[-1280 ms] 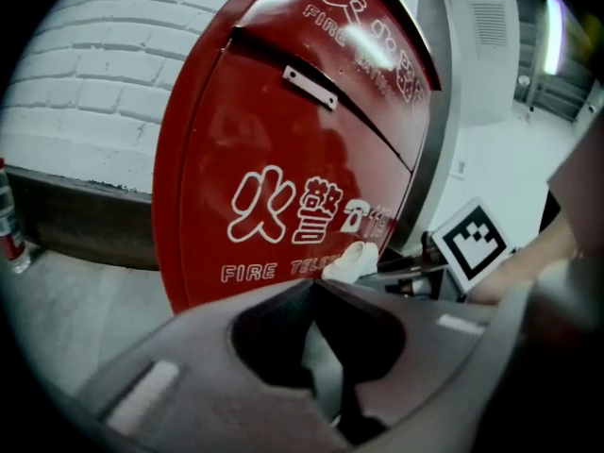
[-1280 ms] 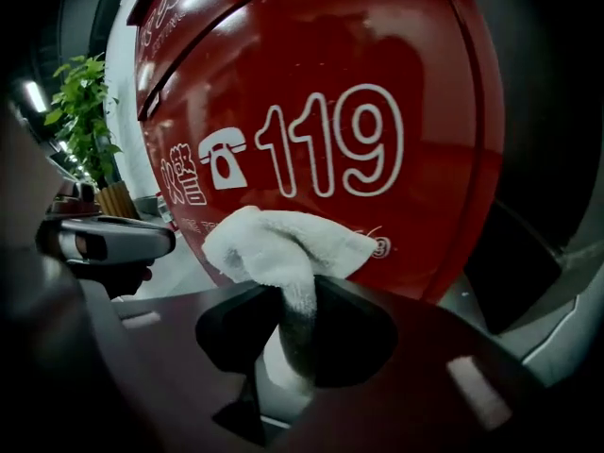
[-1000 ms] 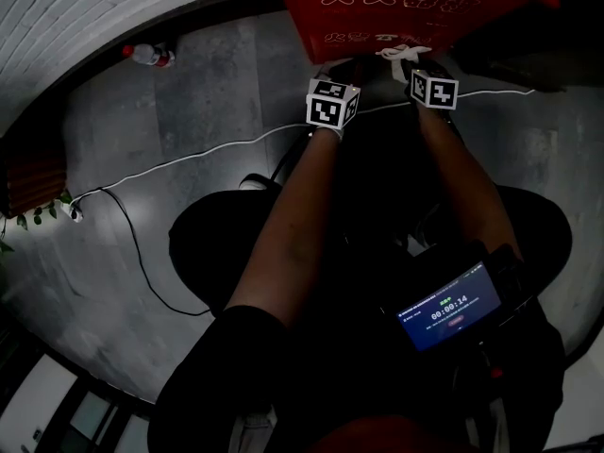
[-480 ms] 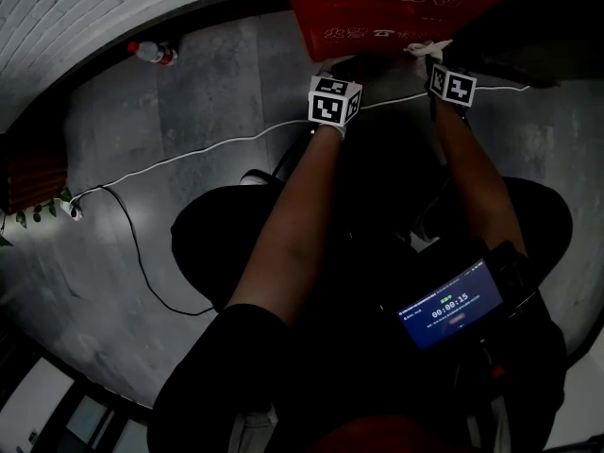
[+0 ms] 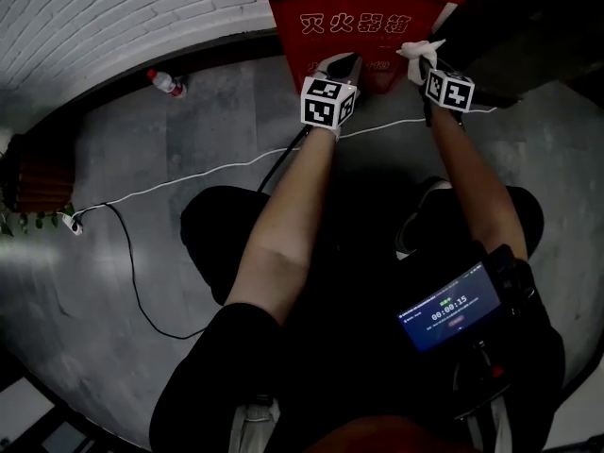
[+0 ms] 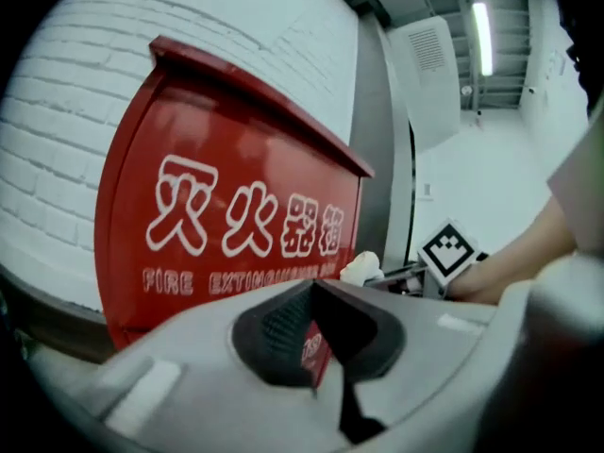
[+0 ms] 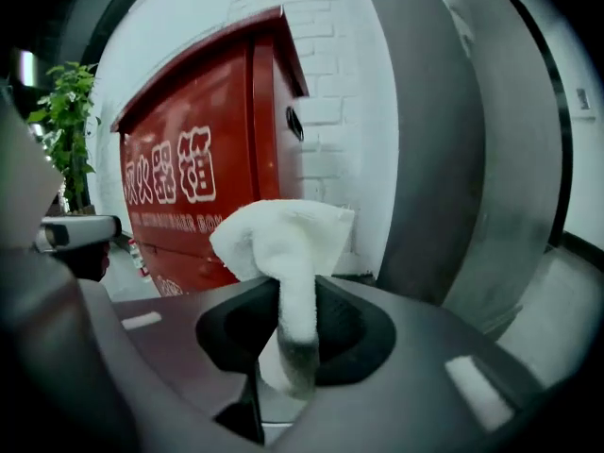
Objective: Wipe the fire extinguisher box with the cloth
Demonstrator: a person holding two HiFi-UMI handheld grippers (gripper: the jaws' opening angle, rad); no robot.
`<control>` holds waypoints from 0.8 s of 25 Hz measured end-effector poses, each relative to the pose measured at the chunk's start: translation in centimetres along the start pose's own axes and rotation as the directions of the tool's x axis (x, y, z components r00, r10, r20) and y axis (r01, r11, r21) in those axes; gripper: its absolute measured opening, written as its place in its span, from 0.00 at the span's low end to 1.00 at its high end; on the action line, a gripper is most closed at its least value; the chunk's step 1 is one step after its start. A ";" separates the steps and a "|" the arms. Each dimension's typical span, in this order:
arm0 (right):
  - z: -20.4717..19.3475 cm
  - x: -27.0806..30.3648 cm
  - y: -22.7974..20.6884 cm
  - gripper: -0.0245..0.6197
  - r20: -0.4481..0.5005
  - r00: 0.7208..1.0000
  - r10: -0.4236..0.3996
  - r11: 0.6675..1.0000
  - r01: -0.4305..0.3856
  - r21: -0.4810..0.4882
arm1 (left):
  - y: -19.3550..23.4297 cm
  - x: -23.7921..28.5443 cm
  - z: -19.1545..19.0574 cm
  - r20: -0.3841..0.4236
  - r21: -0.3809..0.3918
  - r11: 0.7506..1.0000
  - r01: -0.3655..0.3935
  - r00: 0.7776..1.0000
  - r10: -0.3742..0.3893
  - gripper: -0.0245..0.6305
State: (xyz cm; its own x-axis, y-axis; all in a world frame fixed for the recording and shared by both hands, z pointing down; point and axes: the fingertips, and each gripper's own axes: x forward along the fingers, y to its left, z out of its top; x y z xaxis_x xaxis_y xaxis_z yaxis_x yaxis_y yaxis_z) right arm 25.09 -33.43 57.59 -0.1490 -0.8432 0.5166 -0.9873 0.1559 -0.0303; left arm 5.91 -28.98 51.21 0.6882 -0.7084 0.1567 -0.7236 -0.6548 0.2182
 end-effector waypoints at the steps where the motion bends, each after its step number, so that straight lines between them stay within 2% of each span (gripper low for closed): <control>1: 1.7 -1.1 -0.1 0.19 0.031 1.000 0.008 1.000 -0.008 -0.002 | -0.6 -0.1 1.6 0.019 0.012 1.000 0.000 1.000 0.000 0.04; 4: 7.1 -4.4 -0.7 0.19 0.125 0.992 0.025 1.000 -0.023 -0.016 | -1.7 0.0 6.0 0.056 0.031 0.999 -0.021 0.998 0.019 0.04; 9: 17.1 -9.7 -1.9 0.19 0.301 0.953 0.045 0.998 -0.030 -0.052 | -2.0 -0.1 14.5 0.117 0.105 0.993 -0.061 0.992 0.049 0.04; 14: 21.9 -14.1 -2.2 0.19 0.358 0.931 0.072 0.996 -0.050 -0.069 | -3.0 -1.9 19.8 0.196 0.063 0.994 -0.089 0.978 0.075 0.04; 20: 24.2 -14.8 -2.8 0.19 0.400 0.911 0.101 0.994 -0.072 -0.086 | -5.5 -0.6 23.4 0.201 0.140 0.987 -0.081 0.978 0.052 0.04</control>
State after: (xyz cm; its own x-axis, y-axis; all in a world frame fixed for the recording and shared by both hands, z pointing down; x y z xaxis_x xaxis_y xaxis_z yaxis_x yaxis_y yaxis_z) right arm 28.74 -33.81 29.35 -0.2572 -0.9583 0.1247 -0.9656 0.2600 0.0057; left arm 8.29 -31.07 27.39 0.6250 -0.7801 -0.0293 -0.7774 -0.6254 0.0677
